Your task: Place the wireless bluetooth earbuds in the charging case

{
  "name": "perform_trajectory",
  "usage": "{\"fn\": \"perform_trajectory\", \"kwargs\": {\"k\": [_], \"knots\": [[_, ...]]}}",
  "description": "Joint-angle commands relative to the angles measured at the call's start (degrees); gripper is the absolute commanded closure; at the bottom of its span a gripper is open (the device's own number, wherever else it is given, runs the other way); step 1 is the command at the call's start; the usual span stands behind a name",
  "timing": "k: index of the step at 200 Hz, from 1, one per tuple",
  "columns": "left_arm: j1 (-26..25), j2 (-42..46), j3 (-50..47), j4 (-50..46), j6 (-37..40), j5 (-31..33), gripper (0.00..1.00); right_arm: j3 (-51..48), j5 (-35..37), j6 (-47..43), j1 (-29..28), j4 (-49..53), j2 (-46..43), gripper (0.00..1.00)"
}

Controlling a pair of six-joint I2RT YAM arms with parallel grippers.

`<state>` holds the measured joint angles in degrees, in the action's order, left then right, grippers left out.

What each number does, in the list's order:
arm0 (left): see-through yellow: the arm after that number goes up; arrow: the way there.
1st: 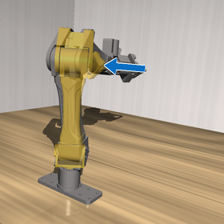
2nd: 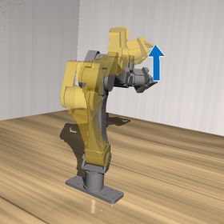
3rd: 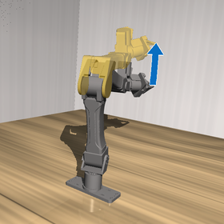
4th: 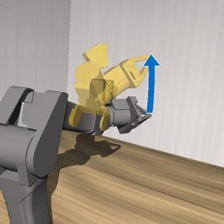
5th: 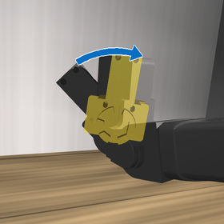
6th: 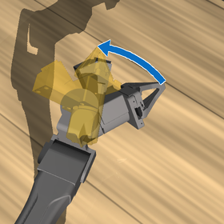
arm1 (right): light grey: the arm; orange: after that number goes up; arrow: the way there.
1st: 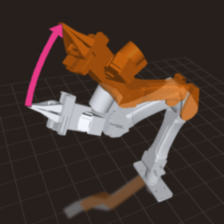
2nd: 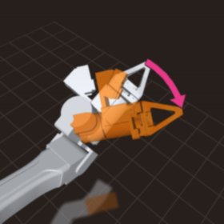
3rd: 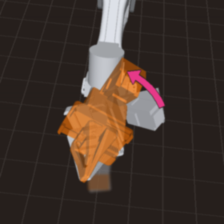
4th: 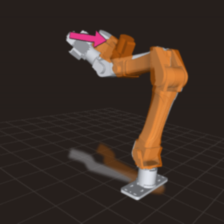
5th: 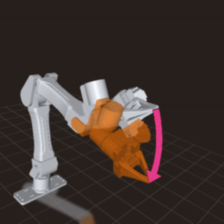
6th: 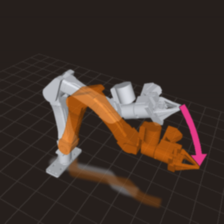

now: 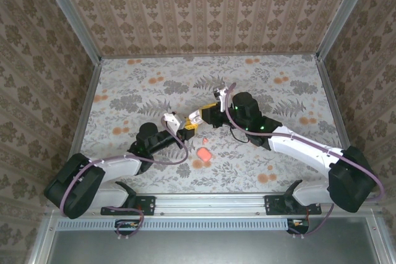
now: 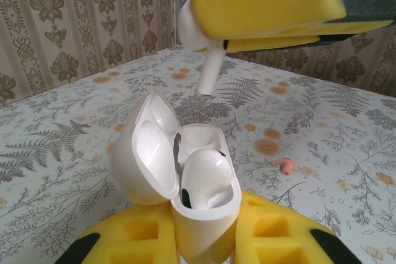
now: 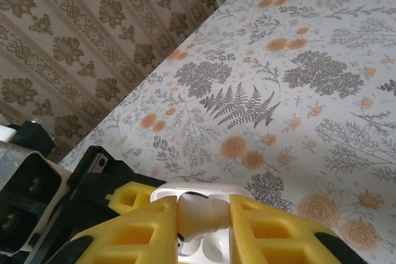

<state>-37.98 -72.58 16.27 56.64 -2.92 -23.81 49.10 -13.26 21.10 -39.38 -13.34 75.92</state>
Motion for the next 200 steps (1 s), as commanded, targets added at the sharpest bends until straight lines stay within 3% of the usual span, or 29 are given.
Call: {"fn": "perform_trajectory", "kwargs": {"k": [1,200], "knots": [[-0.50,1.66,1.61,2.02,0.19,-0.71,0.88,-0.67,-1.43,-1.13,0.28,-2.99,0.81,0.76],[-1.21,4.81,2.31,1.01,-0.88,0.63,0.88,0.74,4.49,-6.12,0.09,6.14,0.65,0.77]]}}
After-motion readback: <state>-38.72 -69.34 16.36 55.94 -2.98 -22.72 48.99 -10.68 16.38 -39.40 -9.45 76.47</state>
